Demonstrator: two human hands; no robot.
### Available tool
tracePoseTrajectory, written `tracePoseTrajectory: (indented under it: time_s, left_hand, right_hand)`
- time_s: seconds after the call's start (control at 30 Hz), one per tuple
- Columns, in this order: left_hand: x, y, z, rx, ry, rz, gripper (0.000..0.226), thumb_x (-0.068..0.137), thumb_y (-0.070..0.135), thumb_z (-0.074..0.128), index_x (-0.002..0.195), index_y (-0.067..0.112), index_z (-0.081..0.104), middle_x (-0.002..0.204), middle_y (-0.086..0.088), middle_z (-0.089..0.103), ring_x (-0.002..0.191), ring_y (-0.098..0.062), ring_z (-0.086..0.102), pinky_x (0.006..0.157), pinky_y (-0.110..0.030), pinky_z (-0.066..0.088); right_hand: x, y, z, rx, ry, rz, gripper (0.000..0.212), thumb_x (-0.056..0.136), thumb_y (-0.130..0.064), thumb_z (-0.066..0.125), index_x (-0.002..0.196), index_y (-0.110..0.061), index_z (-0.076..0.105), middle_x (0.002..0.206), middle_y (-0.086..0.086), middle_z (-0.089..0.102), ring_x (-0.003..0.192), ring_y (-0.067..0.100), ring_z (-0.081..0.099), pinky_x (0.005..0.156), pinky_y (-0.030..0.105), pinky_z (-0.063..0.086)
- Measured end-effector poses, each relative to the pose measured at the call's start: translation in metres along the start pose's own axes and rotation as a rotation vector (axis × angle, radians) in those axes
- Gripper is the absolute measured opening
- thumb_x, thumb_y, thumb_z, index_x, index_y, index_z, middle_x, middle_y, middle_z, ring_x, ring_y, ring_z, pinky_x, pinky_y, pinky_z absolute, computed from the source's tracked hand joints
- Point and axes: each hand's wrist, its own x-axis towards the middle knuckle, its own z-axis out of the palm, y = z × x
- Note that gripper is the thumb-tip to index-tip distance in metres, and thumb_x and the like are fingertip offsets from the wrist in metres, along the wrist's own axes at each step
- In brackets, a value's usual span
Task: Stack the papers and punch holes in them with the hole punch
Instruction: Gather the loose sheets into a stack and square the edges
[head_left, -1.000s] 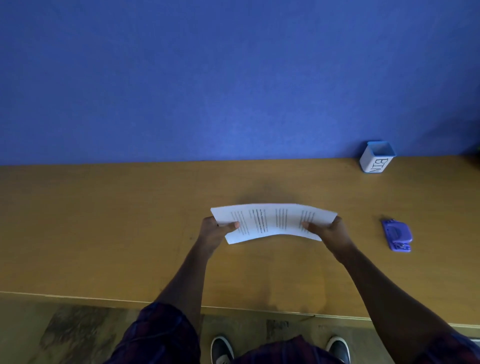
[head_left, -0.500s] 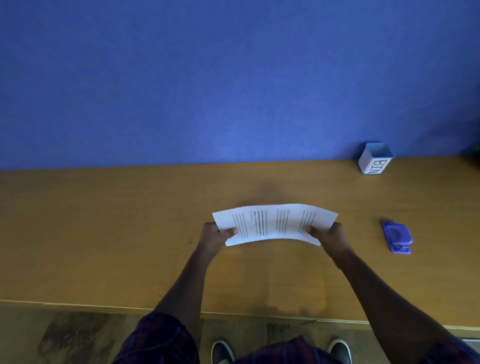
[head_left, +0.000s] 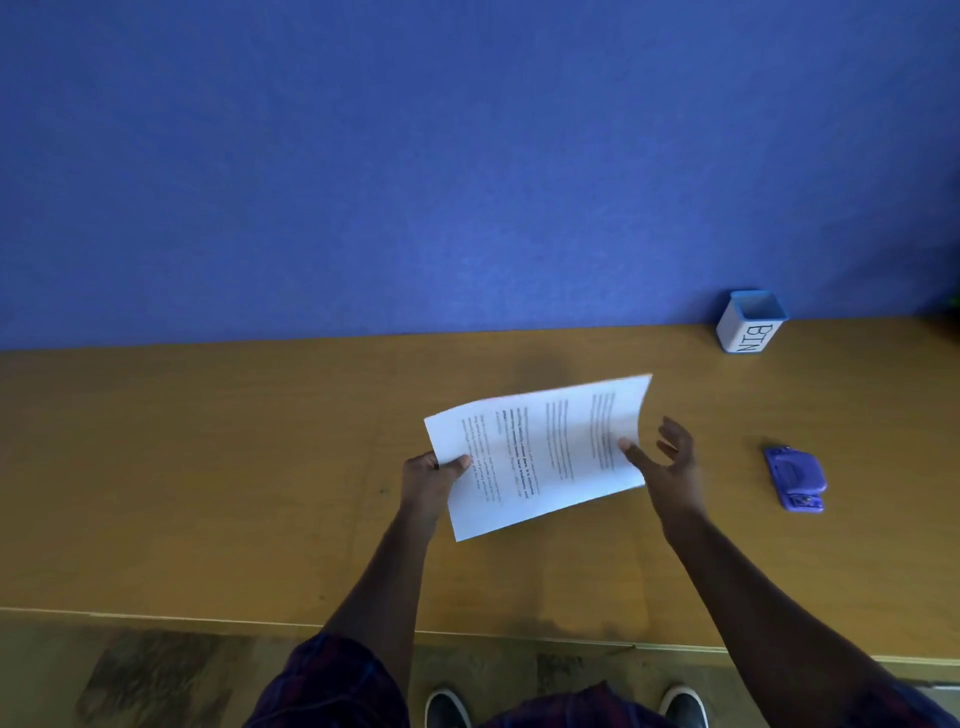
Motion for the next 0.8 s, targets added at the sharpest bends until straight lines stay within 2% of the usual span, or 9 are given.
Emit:
tracePoseTrajectory:
  time_s: [0.07,0.13,0.23,0.33,0.4,0.5,0.57,0.67,0.8]
  left_hand:
    - [-0.002,0.0,0.001,-0.11,0.045,-0.057,0.013,0.084,0.008,0.081,0.081,0.021,0.078,0.083,0.012,0.079,0.071,-0.006,0.075,0.064,-0.025,0.059]
    - [-0.005,0.0,0.004,-0.238,0.078,-0.122,0.009,0.084,0.009,0.081,0.086,0.017,0.076,0.087,0.009,0.078,0.075,-0.012,0.073,0.065,-0.027,0.057]
    - [-0.012,0.0,0.011,-0.361,0.068,-0.189,0.01,0.086,0.012,0.08,0.094,0.014,0.074,0.097,0.001,0.076,0.075,-0.016,0.066,0.056,-0.025,0.047]
    - [-0.022,-0.001,0.022,-0.497,-0.011,-0.208,0.02,0.09,0.012,0.077,0.109,0.013,0.072,0.105,-0.001,0.077,0.084,-0.018,0.07,0.053,-0.025,0.054]
    - [-0.027,-0.002,0.029,-0.585,-0.091,-0.212,0.019,0.092,0.011,0.074,0.11,0.016,0.072,0.107,-0.001,0.079,0.094,-0.02,0.074,0.071,-0.034,0.061]
    - [-0.032,-0.005,0.037,-0.601,-0.217,-0.235,0.026,0.091,0.012,0.075,0.116,0.014,0.07,0.116,-0.008,0.077,0.108,-0.028,0.072,0.092,-0.045,0.058]
    - [-0.031,-0.006,0.038,-0.532,-0.258,-0.245,0.027,0.089,0.012,0.077,0.115,0.013,0.07,0.117,-0.009,0.077,0.109,-0.027,0.072,0.092,-0.043,0.056]
    - [-0.023,0.0,0.029,-0.471,-0.272,-0.209,0.022,0.087,0.01,0.078,0.108,0.014,0.071,0.109,-0.005,0.079,0.099,-0.023,0.077,0.094,-0.042,0.056]
    - [-0.01,0.02,0.004,-0.396,-0.224,-0.093,0.022,0.086,0.023,0.078,0.105,0.011,0.077,0.099,-0.002,0.08,0.085,-0.019,0.075,0.069,-0.03,0.057]
  right_hand:
    - [-0.007,-0.002,0.003,0.074,0.068,0.101,0.088,0.076,-0.045,0.085,0.148,-0.023,0.038,0.142,-0.004,0.049,0.125,0.016,0.051,0.093,0.035,0.045]
    - [-0.014,-0.003,0.009,0.115,0.041,0.2,0.095,0.074,-0.054,0.084,0.149,-0.022,0.035,0.138,-0.003,0.05,0.122,0.02,0.055,0.09,0.036,0.046]
    - [-0.025,-0.002,0.02,0.184,-0.145,0.258,0.098,0.068,-0.061,0.084,0.145,-0.019,0.04,0.126,-0.002,0.064,0.113,0.02,0.065,0.091,0.04,0.052]
    - [-0.033,-0.014,0.033,0.242,-0.329,0.203,0.087,0.063,-0.064,0.087,0.132,-0.02,0.056,0.119,0.001,0.073,0.107,0.021,0.072,0.086,0.037,0.055]
    - [-0.035,-0.024,0.042,0.284,-0.434,0.132,0.067,0.071,-0.054,0.086,0.126,-0.022,0.064,0.121,0.001,0.074,0.11,0.022,0.071,0.085,0.037,0.058]
    - [-0.035,-0.035,0.05,0.384,-0.504,0.043,0.043,0.086,-0.026,0.08,0.126,-0.019,0.067,0.127,0.005,0.071,0.115,0.026,0.069,0.089,0.044,0.06]
    - [-0.032,-0.04,0.051,0.442,-0.499,0.013,0.037,0.09,-0.011,0.073,0.127,-0.012,0.067,0.129,0.01,0.07,0.116,0.029,0.068,0.091,0.047,0.059]
    - [-0.027,-0.047,0.047,0.418,-0.455,0.006,0.033,0.091,-0.003,0.069,0.123,-0.012,0.069,0.126,0.009,0.071,0.115,0.028,0.069,0.085,0.042,0.059]
    - [-0.018,-0.049,0.034,0.295,-0.379,-0.01,0.032,0.091,-0.001,0.07,0.122,-0.007,0.069,0.119,0.005,0.075,0.11,0.024,0.071,0.092,0.043,0.057]
